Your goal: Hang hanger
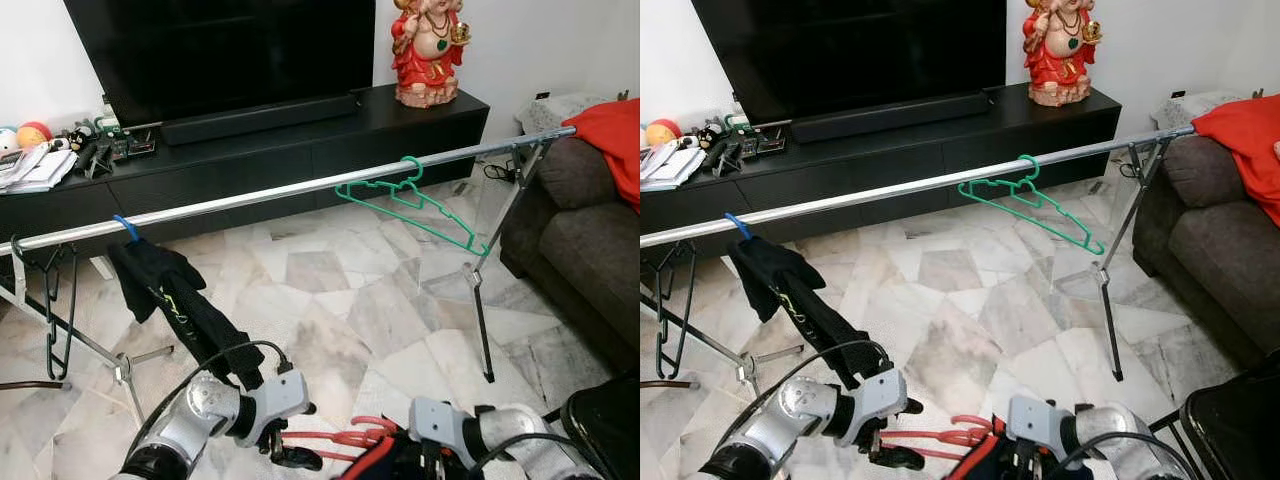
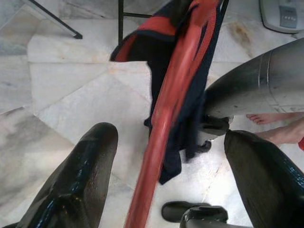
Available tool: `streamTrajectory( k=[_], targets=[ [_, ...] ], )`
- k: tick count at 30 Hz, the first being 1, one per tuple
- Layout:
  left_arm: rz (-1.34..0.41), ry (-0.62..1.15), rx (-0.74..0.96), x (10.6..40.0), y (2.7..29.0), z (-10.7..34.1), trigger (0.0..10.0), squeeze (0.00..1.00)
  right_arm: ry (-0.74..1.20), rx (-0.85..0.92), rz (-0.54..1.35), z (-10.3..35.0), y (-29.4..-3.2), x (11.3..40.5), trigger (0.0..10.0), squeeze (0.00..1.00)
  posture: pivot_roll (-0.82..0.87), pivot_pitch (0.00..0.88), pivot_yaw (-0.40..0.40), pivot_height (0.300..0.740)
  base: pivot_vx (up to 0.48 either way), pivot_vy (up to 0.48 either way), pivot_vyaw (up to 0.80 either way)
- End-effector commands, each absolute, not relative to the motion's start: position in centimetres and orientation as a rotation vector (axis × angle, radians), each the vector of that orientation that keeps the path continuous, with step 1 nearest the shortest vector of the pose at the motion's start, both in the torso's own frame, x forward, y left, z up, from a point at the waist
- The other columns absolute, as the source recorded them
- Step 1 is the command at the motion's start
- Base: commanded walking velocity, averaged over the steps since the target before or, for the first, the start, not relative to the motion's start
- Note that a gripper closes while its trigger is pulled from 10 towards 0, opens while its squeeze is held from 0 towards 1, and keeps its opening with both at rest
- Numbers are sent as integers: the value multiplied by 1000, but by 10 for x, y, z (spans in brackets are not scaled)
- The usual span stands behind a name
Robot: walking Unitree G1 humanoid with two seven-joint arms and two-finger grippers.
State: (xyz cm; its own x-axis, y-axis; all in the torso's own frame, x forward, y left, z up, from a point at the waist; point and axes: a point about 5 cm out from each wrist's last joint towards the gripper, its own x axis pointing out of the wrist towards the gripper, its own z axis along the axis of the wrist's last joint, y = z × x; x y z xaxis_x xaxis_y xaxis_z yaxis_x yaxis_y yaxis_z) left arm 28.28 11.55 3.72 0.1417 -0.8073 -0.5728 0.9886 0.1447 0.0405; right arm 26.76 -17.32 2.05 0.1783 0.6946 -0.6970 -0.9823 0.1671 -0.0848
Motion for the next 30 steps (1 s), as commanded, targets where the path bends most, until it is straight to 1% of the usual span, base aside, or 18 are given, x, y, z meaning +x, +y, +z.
streamTrajectory(
  k=[1,9,14,21,22,23,24,25,30],
  targets=[
    [-1364,495,475,282,116,36,10000,0,539,-605,1317,28,-163,273,10000,0,-42,43,74,740,0,0,0],
    [-1354,499,474,283,111,34,10000,0,529,-583,1352,27,-154,272,10000,0,-41,40,72,740,0,0,0],
    [-1350,506,481,283,106,31,10000,0,504,-581,1354,32,-148,276,10000,0,-44,37,72,740,0,0,0],
    [-1351,512,502,283,101,29,10000,0,502,-585,1354,32,-148,277,10000,0,-48,34,72,740,0,0,0],
    [-1351,511,506,283,100,28,8941,0,501,-586,1353,32,-148,277,10000,0,-48,33,72,740,0,0,0],
    [-1351,511,506,283,99,28,5333,0,500,-586,1350,32,-148,278,10000,0,-50,34,73,740,0,0,0],
    [-1350,510,506,283,98,27,549,0,500,-585,1347,32,-148,279,10000,0,-50,34,73,740,0,0,0],
    [-1347,511,502,283,98,27,0,0,501,-585,1344,31,-148,279,10000,0,-50,34,73,740,0,0,0],
    [-1343,514,515,283,99,26,0,0,504,-583,1344,30,-147,279,10000,0,-49,32,76,740,0,0,0]
  ],
)
